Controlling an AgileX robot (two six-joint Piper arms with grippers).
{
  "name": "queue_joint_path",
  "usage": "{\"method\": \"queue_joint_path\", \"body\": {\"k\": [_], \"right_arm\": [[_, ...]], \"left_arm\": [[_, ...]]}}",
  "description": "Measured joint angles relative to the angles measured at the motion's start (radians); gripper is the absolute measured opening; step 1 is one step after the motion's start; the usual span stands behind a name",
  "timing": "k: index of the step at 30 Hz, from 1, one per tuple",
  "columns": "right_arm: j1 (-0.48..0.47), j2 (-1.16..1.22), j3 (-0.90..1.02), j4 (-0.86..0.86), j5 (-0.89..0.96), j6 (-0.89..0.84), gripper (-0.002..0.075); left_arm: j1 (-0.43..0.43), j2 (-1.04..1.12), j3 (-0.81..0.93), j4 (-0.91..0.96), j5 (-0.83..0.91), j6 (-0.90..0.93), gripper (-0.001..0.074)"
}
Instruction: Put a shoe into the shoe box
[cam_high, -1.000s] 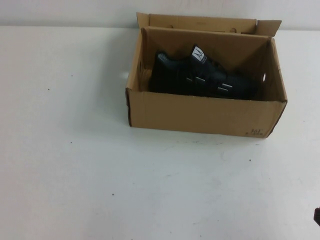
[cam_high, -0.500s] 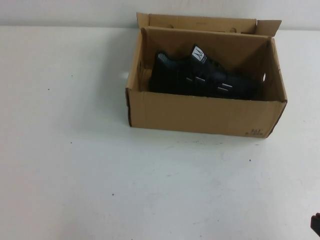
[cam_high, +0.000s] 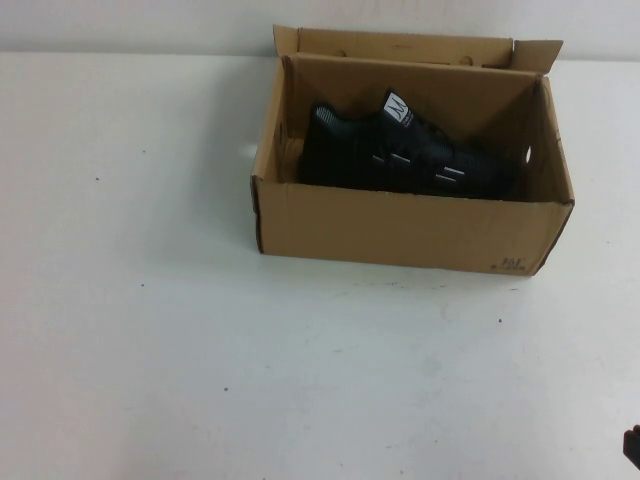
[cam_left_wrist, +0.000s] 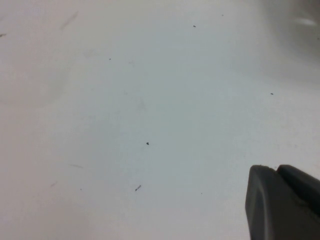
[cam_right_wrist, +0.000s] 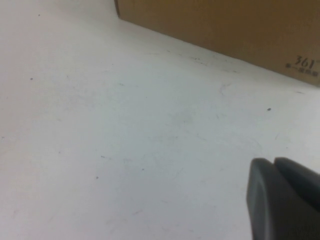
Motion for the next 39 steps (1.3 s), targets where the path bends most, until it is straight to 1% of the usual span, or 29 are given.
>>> {"method": "queue_joint_path", "body": {"k": [5, 11, 14, 17, 20, 24, 28, 30, 39], "right_arm": [[-0.028, -0.061, 0.000, -0.088, -0.073, -0.026, -0.0017], [-0.063, -0.196, 0.000, -0.087, -0.083, -0.032, -0.0017], [-0.094, -0.246, 0.000, -0.083, -0.071, -0.003, -0.0017], [-0.133, -0.286, 0.023, -0.091, -0.049, 0.042, -0.0017], [-0.160, -0.301, 0.089, -0.131, -0.073, 0.147, -0.0017], [-0.165, -0.301, 0.165, -0.260, -0.100, 0.322, -0.0017], [-0.165, -0.301, 0.199, -0.391, -0.114, 0.435, -0.0017], [-0.165, -0.301, 0.212, -0.418, -0.125, 0.478, -0.0017], [-0.199, -0.301, 0.218, -0.422, -0.121, 0.493, -0.0017]], "left_arm": [[0.000, 0.000, 0.000, 0.000, 0.000, 0.000, -0.0003], [0.000, 0.000, 0.000, 0.000, 0.000, 0.000, -0.0003], [0.000, 0.000, 0.000, -0.002, 0.000, 0.000, -0.0003], [0.000, 0.000, 0.000, -0.002, 0.000, 0.000, -0.0003], [0.000, 0.000, 0.000, -0.002, 0.000, 0.000, -0.0003], [0.000, 0.000, 0.000, -0.002, 0.000, 0.000, -0.0003], [0.000, 0.000, 0.000, -0.002, 0.000, 0.000, -0.0003], [0.000, 0.000, 0.000, -0.002, 0.000, 0.000, -0.0003], [0.000, 0.000, 0.000, -0.002, 0.000, 0.000, -0.0004]]}}
